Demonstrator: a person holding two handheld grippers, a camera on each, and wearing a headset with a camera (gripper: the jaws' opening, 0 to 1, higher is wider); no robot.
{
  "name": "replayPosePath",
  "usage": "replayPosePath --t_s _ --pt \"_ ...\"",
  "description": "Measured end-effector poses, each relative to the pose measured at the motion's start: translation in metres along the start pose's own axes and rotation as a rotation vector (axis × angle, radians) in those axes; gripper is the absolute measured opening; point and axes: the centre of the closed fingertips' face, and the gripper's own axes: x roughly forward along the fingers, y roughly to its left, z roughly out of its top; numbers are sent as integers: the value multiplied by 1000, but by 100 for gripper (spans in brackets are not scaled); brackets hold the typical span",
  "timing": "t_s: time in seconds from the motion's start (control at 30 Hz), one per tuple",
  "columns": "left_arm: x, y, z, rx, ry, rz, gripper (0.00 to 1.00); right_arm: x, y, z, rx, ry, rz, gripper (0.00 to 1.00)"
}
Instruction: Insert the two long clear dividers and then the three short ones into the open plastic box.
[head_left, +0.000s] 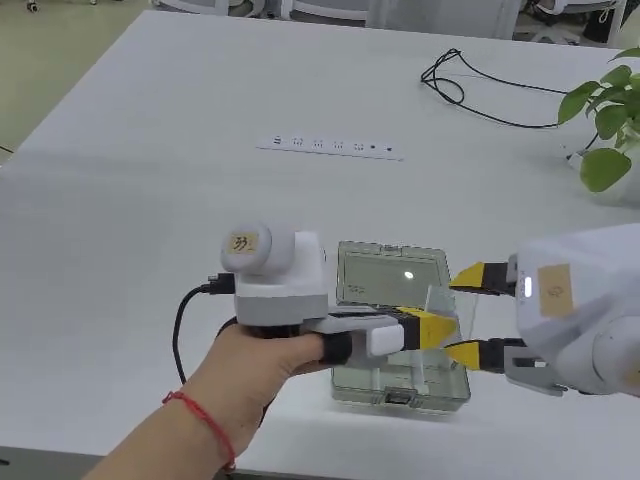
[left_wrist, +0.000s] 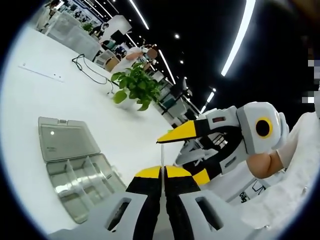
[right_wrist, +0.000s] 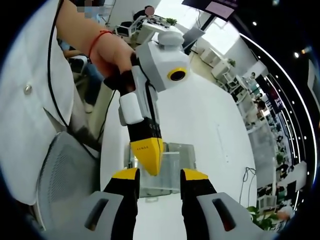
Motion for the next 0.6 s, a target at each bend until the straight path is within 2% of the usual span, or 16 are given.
replayPosePath --t_s 0.13,0.2,0.23,0.3,0.33,0.4,0.47,0.6 --pt "-2 2 -5 83 38 3 0 -4 -3 1 59 -43 24 33" --pt "-4 -1 -8 148 58 -13 0 -7 -6 1 98 -74 47 33" --pt "-5 -3 -9 158 68 -22 0 -9 -7 1 111 -86 55 33" --pt "-6 -8 -13 217 88 -49 0 -12 -6 1 135 -108 97 32" --pt "-7 -11 -14 254 97 -65 0 -15 -3 2 152 -127 134 31" --pt "-8 -14 -16 288 106 -83 0 -17 0 3 175 -146 169 27" --pt "-9 -21 -18 340 111 -117 0 -21 5 6 209 -181 234 24" --pt "-11 -31 -23 438 134 -167 0 -27 12 12 236 -211 312 20"
